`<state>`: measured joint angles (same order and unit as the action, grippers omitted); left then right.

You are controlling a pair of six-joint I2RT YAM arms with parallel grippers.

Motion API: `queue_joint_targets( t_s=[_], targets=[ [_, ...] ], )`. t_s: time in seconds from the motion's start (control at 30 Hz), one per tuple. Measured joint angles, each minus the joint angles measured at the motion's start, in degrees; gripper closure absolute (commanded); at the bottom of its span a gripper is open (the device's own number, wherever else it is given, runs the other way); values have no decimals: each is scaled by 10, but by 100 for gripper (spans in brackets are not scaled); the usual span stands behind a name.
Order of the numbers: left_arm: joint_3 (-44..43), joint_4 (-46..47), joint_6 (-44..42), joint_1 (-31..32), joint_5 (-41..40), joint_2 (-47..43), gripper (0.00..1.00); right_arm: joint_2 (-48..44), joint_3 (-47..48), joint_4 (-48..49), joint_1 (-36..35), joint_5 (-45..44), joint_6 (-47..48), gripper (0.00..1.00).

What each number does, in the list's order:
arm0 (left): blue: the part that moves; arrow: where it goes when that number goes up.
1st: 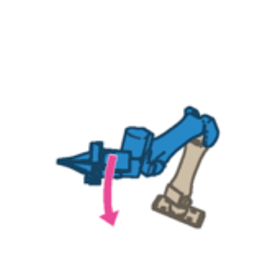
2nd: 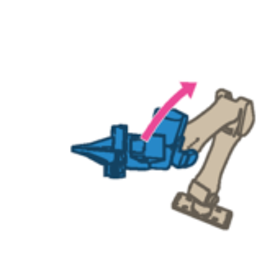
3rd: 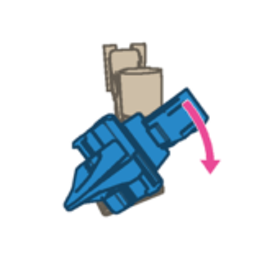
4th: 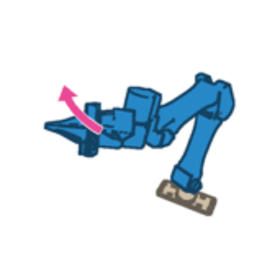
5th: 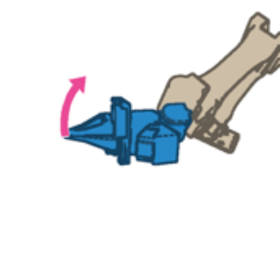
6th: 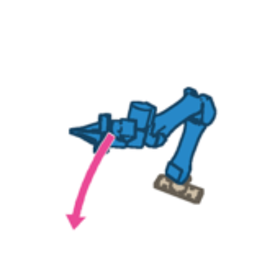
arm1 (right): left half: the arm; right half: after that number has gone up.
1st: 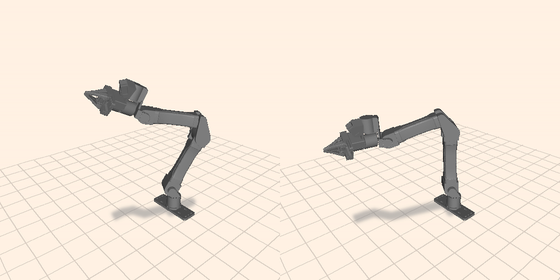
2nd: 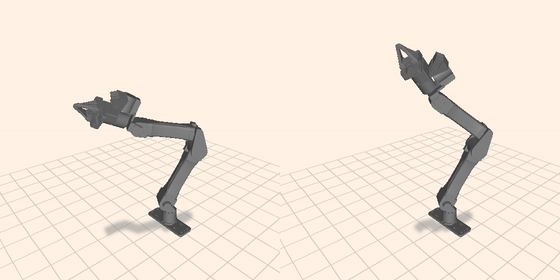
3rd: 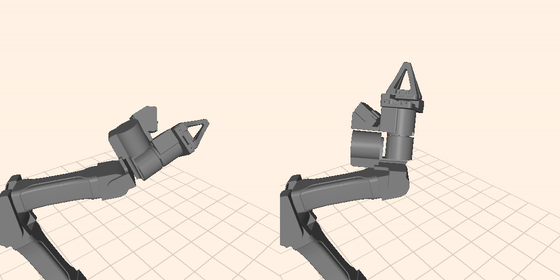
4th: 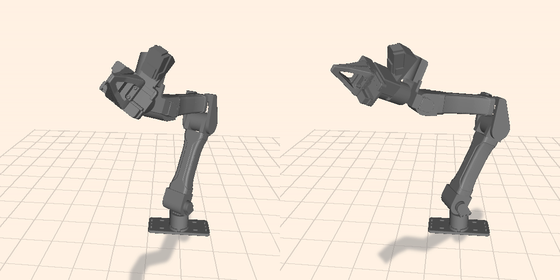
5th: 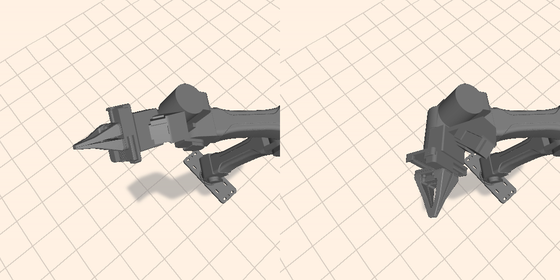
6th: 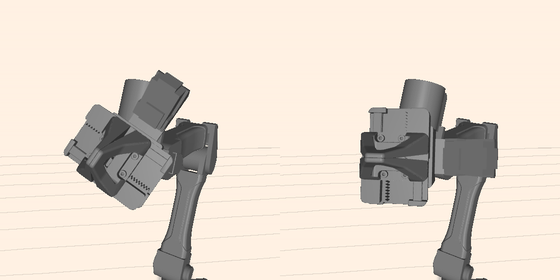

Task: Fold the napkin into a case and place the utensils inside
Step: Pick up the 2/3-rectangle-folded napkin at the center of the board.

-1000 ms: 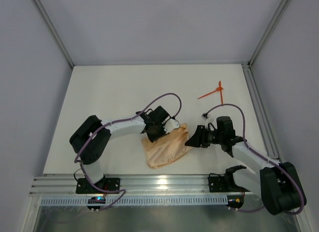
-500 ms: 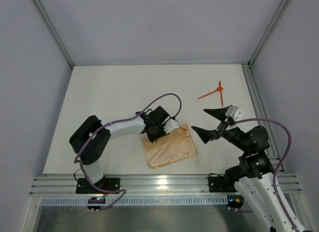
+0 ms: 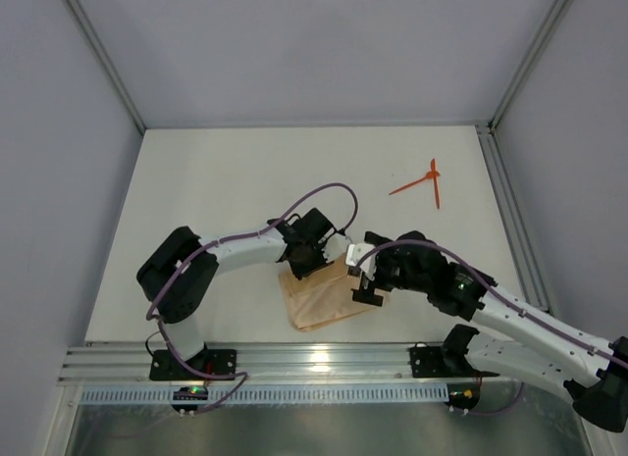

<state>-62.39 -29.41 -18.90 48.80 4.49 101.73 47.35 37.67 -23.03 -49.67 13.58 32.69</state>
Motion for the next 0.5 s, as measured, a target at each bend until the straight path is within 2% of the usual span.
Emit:
queue_joint_targets(
  t_s=[0.07,0.2,0.27,0.33,0.4,0.5],
  targets=[
    [0,0,0,0,0,0,76,-9,5,27,-1,-45,-16,1],
    [-2,-2,-1,0,0,2,76,-56,15,149,-1,-101,-75,1],
    [-5,-5,-2,0,0,4,76,-72,21,184,0,-106,-78,13],
    [-8,-8,-2,0,0,5,76,-69,43,177,-1,-89,-57,18],
    [-9,-10,-3,0,0,6,76,-39,68,150,-16,-77,-26,19],
    [-9,-10,-5,0,1,7,76,16,49,125,-72,-115,21,19]
  ],
)
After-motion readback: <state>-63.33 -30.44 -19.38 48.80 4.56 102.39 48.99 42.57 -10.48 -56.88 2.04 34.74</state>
